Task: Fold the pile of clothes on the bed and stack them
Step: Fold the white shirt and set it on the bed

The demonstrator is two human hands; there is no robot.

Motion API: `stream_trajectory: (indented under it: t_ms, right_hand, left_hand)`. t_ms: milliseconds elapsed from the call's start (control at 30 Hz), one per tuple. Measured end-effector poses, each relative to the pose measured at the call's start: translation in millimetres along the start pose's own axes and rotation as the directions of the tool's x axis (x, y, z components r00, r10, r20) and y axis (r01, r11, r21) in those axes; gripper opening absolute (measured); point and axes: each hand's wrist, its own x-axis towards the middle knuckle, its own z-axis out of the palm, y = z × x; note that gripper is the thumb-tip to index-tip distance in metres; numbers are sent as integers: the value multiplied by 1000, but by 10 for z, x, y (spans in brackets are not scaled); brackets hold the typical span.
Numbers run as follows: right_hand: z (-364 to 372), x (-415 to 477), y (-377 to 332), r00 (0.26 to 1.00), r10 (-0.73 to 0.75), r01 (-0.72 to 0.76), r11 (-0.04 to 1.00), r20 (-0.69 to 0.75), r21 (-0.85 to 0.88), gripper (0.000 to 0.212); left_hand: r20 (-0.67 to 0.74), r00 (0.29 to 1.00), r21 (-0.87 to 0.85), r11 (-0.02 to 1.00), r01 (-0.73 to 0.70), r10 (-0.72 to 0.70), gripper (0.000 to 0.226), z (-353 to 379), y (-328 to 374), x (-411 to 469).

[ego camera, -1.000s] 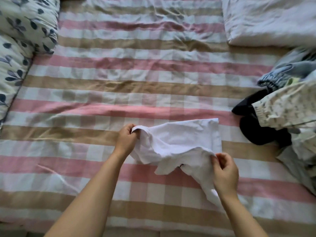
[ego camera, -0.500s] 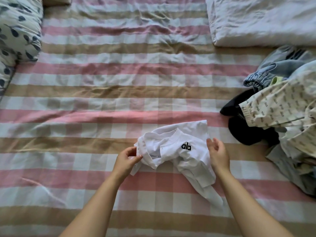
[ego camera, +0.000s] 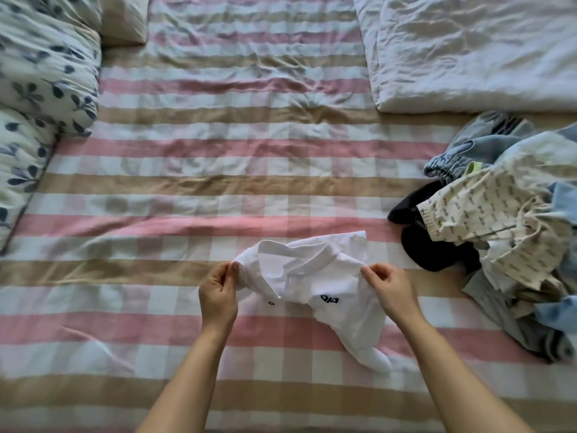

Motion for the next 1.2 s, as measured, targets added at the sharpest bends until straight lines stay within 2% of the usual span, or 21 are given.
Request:
stream_trajectory:
  t_ms: [133, 267, 433, 600, 733, 967, 1067, 1200]
  right_hand:
    - [-474, -654, -516, 983, -172, 179, 977, -66, 112, 25]
    - [-877, -1159, -928, 952, -277, 292, 949, -129, 121, 23]
    - [-1330, -1627, -1308, 895, -422, 437, 894, -144, 95, 18]
    - [-1496, -1661, -1464, 886, -433, 456, 878, -163, 145, 14]
    - [-1261, -1190, -1255, 899, -423, 430, 902, -114, 42, 18]
    - [-408, 55, -463, 959, -279, 263, 944, -58, -199, 16]
    - [-116, 461, -219, 955, -279, 245, 933, -101, -263, 16]
    - [127, 884, -120, 913, -355, 275, 899, -200, -342, 18]
  left_hand:
    - [-81, 976, 69, 978, -198, 203, 19, -359, 671, -253]
    - [-63, 928, 177, 919, -351, 367, 15, -753, 1296, -586]
    - [45, 904, 269, 867, -420, 424, 12, -1277, 1876, -841]
    - [176, 896, 287, 850, -442, 407, 18, -1471, 2138, -692]
    - [226, 917, 352, 850, -393, 330, 20, -1178, 1724, -277]
    - [258, 957, 470, 849, -242, 130, 18, -343, 383, 525]
    - [238, 964, 510, 830, -227, 117, 19, -114, -33, 814]
    - [245, 946, 554, 770, -317, 214, 21, 75, -241, 1184]
